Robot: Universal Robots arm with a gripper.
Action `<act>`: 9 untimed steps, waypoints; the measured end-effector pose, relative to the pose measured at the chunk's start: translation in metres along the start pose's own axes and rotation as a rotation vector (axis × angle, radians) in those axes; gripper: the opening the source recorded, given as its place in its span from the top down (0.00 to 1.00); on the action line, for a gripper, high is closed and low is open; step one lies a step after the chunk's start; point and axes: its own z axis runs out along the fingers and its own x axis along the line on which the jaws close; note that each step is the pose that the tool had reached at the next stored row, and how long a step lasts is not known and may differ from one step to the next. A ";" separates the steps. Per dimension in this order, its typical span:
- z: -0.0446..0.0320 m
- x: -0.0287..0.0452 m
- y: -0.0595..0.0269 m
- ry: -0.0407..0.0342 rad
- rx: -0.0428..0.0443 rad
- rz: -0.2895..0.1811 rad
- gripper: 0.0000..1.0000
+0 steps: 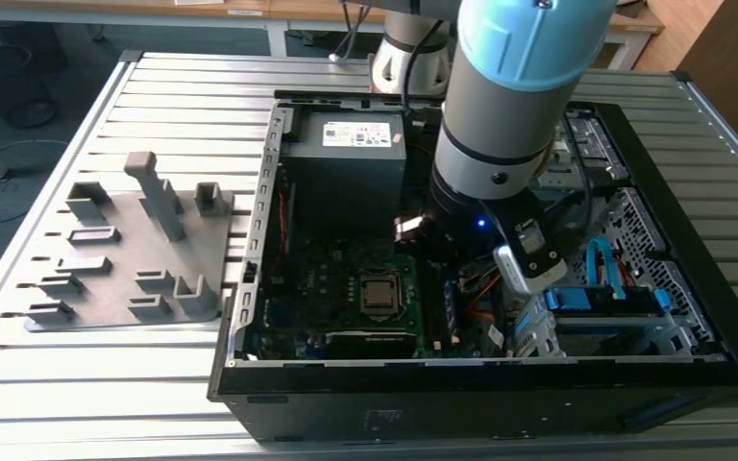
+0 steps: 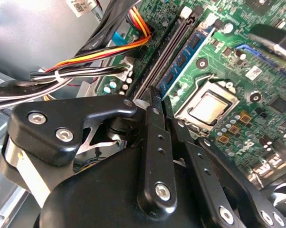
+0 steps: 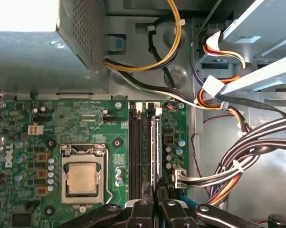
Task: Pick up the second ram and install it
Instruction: 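Insert the second ram into the second slot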
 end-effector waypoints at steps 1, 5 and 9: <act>0.0006 0.0002 0.0008 -0.0004 0.0002 0.005 0.86; 0.0020 0.0081 0.0019 -0.0010 0.0007 0.013 0.86; 0.0049 0.0123 0.0016 -0.0010 0.0014 0.013 0.86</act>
